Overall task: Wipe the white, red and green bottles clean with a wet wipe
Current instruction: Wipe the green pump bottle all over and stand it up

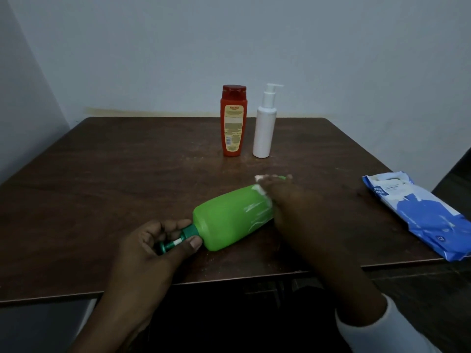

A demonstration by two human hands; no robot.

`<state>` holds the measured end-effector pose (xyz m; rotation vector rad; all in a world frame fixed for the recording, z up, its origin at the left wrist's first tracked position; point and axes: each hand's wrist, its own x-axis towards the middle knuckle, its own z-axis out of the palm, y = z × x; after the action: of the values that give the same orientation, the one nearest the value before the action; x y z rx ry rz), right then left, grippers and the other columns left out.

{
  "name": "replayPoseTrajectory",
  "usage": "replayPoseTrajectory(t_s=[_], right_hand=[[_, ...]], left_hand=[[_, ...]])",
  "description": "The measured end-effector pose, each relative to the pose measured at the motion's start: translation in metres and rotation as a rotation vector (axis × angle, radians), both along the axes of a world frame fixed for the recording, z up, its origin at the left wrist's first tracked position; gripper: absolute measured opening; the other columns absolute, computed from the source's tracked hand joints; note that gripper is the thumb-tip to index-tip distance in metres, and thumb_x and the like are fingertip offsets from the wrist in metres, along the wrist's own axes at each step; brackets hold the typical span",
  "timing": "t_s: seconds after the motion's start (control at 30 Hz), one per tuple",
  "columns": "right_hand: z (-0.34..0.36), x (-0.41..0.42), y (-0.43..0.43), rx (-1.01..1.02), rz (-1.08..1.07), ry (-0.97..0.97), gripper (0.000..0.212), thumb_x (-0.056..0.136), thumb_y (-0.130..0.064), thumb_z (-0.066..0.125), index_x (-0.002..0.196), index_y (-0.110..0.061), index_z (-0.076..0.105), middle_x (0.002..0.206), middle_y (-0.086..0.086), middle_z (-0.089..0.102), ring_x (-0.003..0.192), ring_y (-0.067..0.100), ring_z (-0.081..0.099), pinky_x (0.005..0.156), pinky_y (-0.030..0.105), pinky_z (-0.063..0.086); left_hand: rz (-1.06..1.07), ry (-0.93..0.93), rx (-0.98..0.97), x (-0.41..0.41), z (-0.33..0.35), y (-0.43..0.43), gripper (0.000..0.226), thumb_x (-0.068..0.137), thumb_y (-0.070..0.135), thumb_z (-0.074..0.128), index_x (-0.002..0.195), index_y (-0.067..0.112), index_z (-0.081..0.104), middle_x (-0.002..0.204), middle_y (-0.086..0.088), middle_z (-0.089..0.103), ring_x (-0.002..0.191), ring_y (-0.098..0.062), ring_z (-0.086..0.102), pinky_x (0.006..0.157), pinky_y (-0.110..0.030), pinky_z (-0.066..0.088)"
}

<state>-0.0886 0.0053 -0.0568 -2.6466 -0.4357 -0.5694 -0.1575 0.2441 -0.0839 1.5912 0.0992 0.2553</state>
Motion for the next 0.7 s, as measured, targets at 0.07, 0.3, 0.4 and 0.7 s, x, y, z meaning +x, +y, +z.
replayPoseTrajectory(t_s=[0.07,0.3,0.4,0.7], right_hand=[[0.0,-0.008,0.014,-0.05,0.046,-0.021,0.058,0.085,0.003,0.053,0.14,-0.014,0.047,0.144,0.007,0.048,0.133,0.023,0.045,0.114,0.032,0.026],[-0.001,-0.006,0.008,-0.062,0.118,-0.019,0.062,0.088,0.001,0.052,0.144,-0.023,0.041,0.149,-0.002,0.042,0.139,0.014,0.036,0.114,0.035,0.033],[-0.005,-0.025,0.027,-0.211,0.334,-0.027,0.061,0.086,-0.001,0.055,0.144,-0.016,0.041,0.15,0.003,0.04,0.14,0.016,0.034,0.115,0.039,0.032],[-0.014,-0.036,0.023,-0.304,0.421,-0.093,0.052,0.087,-0.008,0.053,0.139,-0.013,0.049,0.146,0.006,0.045,0.137,0.017,0.04,0.115,0.036,0.032]], left_hand=[[-0.006,0.008,-0.008,0.0,0.0,-0.001,0.03,0.075,-0.003,0.083,0.101,0.01,0.079,0.095,-0.009,0.081,0.095,-0.032,0.077,0.093,-0.05,0.06],[0.003,-0.001,-0.022,-0.001,0.001,0.0,0.027,0.076,-0.004,0.082,0.098,0.01,0.08,0.093,-0.009,0.081,0.094,-0.034,0.077,0.092,-0.051,0.06],[0.006,0.013,-0.037,-0.001,0.002,-0.001,0.026,0.076,-0.002,0.083,0.097,0.012,0.081,0.094,-0.009,0.081,0.093,-0.032,0.077,0.094,-0.055,0.059],[0.017,0.025,-0.076,-0.001,0.003,-0.003,0.025,0.075,-0.004,0.082,0.095,0.011,0.081,0.091,-0.012,0.081,0.092,-0.035,0.077,0.095,-0.057,0.058]])
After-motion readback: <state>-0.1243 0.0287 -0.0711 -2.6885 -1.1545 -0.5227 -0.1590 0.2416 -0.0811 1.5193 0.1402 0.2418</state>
